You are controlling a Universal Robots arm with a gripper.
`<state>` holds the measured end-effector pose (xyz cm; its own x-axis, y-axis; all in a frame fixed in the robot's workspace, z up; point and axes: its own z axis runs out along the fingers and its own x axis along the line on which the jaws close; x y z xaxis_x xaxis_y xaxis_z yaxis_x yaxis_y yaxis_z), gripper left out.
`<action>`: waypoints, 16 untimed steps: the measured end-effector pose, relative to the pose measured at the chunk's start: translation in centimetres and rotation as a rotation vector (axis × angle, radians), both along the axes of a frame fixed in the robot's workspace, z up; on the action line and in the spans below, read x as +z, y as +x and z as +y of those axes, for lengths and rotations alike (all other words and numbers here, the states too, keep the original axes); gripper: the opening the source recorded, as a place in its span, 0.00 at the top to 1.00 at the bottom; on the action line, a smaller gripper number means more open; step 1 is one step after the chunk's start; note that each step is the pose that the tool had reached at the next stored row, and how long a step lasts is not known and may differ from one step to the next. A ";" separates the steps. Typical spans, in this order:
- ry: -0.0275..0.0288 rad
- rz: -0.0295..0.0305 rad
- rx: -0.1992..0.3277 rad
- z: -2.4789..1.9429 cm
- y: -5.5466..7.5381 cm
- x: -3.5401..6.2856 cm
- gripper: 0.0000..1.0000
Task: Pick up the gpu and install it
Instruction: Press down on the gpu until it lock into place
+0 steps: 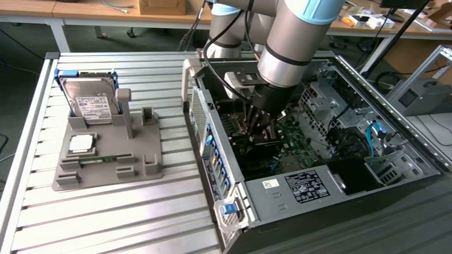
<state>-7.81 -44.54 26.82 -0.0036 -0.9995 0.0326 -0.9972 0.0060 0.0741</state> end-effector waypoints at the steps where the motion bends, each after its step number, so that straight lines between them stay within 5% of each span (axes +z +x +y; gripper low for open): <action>1: -0.0001 0.0000 0.000 -0.01 0.0 -0.01 0.89; 11: -0.0040 0.0021 0.000 -0.30 0.0 -0.25 0.89; 16: 0.0012 -0.0002 0.001 -0.29 0.0 0.12 0.89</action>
<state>-7.83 -44.82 26.94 -0.0031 -0.9995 0.0314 -0.9973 0.0054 0.0738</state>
